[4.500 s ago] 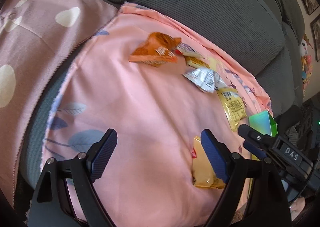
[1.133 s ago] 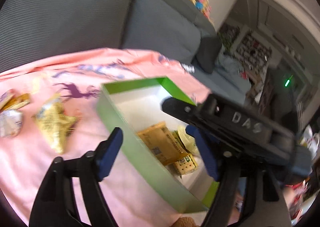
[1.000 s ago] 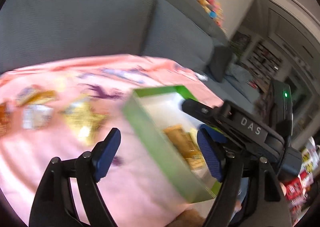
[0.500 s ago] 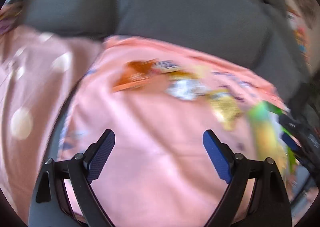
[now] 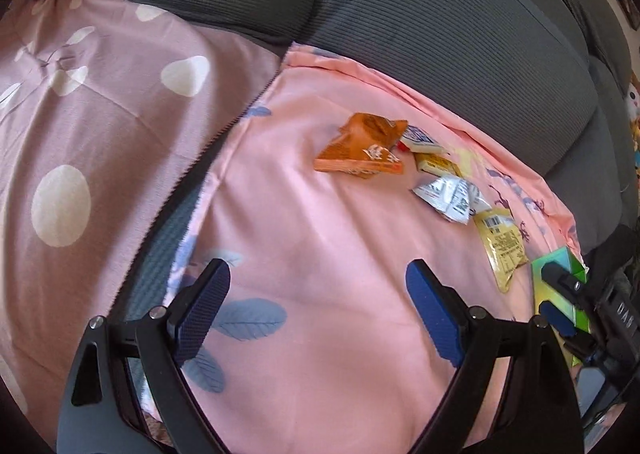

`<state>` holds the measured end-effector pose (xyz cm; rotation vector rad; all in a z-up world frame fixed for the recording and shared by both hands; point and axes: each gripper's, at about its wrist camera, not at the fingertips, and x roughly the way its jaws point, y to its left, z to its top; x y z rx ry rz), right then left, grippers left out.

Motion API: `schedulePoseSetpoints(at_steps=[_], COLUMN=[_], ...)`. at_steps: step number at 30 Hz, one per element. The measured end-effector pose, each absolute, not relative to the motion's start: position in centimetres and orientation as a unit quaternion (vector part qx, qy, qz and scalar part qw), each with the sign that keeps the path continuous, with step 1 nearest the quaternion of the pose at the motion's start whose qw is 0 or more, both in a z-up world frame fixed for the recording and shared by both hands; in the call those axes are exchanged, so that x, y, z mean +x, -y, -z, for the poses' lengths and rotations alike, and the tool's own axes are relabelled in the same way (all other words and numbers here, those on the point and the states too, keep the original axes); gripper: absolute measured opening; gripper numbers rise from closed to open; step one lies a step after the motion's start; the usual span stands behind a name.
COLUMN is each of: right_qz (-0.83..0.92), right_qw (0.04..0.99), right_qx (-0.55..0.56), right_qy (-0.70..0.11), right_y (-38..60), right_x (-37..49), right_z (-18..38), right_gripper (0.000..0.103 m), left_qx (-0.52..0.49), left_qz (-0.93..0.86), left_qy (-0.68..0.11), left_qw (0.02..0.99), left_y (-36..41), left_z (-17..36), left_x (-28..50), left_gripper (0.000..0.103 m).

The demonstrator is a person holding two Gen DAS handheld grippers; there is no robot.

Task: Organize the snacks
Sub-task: 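Move the right gripper toward the white Oishi snack bag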

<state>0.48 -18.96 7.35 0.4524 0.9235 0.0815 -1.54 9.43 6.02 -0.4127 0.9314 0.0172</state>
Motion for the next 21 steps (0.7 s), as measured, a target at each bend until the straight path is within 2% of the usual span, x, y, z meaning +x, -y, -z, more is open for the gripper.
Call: schedulePoseSetpoints(at_steps=[8, 19, 21], right_qz=[-0.041, -0.009, -0.017], right_qw=[0.876, 0.853, 0.857], right_qx=[0.127, 0.031, 0.011], right_qy=[-0.464, -0.52, -0.515], right_y=[12.6, 9.4, 9.1], right_x=[8.5, 15.7, 15.7], right_z=[-9.9, -3.3, -3.2], right_gripper=[0.089, 0.089, 0.078], left_qx=[-0.219, -0.219, -0.218], left_qz=[-0.02, -0.028, -0.027], left_qy=[-0.448, -0.457, -0.457], left_qw=[0.867, 0.862, 0.862], left_y=[-11.4, -11.7, -11.6], left_z=[-5.9, -5.3, -5.3], left_x=[-1.2, -0.8, -0.8], left_gripper=[0.09, 0.09, 0.09])
